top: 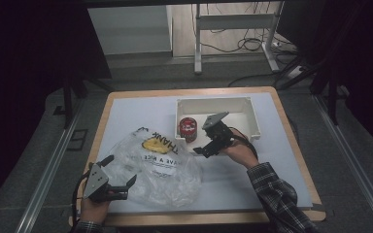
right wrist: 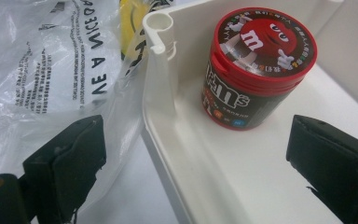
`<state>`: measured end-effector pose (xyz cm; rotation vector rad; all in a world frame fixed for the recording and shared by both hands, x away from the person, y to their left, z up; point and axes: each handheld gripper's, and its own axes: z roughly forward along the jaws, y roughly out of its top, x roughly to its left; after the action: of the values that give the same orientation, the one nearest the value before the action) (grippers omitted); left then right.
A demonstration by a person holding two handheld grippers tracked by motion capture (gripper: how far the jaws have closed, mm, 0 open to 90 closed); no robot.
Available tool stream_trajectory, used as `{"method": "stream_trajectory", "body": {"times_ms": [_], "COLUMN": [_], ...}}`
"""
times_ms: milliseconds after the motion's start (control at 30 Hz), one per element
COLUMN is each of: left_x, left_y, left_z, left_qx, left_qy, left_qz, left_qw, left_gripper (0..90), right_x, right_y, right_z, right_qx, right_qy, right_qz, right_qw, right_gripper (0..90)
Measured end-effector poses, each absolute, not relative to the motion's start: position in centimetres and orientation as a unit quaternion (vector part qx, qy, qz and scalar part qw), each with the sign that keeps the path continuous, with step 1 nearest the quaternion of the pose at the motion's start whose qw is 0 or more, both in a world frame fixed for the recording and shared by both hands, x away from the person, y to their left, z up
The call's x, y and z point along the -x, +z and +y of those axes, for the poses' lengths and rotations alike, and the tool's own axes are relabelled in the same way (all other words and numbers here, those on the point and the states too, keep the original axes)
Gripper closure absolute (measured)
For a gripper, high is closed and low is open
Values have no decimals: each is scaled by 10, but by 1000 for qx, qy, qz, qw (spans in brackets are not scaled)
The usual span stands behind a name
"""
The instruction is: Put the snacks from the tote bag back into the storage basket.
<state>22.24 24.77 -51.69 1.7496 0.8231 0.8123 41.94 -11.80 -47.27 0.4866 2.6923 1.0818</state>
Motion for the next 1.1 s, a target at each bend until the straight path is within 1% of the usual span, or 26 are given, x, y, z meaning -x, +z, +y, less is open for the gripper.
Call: {"method": "stream_trajectory", "body": {"times_ms": [733,1100], "left_x": [-222,-222], "left_y": [-517,-517], "left_z": [247,247], "left_qx": [-723,-723], "left_qy": [336,336], "left_qz": [340,339], "left_qw": [499,500], "left_gripper": [2,2], "right_x": [-400,-386], "right_y": [-469,-467], "right_z": [-136,-148], "right_qx": [-188,-186], "right_qy": [392,400], "right_qz": [896,891], "right_qw": [94,109], "right_gripper": [12,12]}}
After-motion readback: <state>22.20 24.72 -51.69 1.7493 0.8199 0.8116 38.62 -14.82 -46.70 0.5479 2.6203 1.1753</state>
